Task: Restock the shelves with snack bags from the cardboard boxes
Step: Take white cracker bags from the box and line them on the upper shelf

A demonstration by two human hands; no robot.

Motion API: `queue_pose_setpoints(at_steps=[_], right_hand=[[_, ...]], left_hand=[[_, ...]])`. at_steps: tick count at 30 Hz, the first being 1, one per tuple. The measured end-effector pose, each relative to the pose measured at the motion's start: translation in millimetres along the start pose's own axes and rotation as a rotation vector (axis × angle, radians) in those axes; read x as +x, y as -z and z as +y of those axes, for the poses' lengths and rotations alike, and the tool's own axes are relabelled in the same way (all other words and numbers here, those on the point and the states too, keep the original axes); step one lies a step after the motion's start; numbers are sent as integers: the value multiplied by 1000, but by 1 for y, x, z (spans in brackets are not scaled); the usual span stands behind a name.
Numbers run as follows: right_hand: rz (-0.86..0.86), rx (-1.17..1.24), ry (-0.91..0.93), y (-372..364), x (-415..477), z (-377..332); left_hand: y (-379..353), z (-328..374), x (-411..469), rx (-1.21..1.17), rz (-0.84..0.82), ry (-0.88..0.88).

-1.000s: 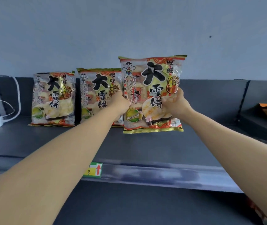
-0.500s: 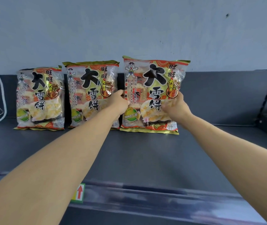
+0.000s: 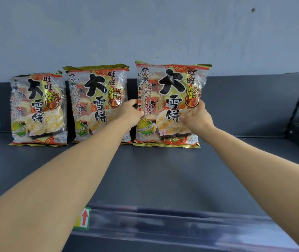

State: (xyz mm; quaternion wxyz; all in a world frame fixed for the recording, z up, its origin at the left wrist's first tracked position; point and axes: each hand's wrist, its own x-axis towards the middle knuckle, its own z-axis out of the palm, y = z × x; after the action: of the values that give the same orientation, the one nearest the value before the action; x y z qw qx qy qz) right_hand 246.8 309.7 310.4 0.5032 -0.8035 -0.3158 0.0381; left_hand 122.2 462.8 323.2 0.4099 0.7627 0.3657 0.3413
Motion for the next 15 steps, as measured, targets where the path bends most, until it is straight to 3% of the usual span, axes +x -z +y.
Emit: queue_pose_setpoints(at_steps=[15], right_hand=[[-63, -88, -133, -10, -4, -9]], left_hand=[[3, -4, -8, 351, 10, -5]])
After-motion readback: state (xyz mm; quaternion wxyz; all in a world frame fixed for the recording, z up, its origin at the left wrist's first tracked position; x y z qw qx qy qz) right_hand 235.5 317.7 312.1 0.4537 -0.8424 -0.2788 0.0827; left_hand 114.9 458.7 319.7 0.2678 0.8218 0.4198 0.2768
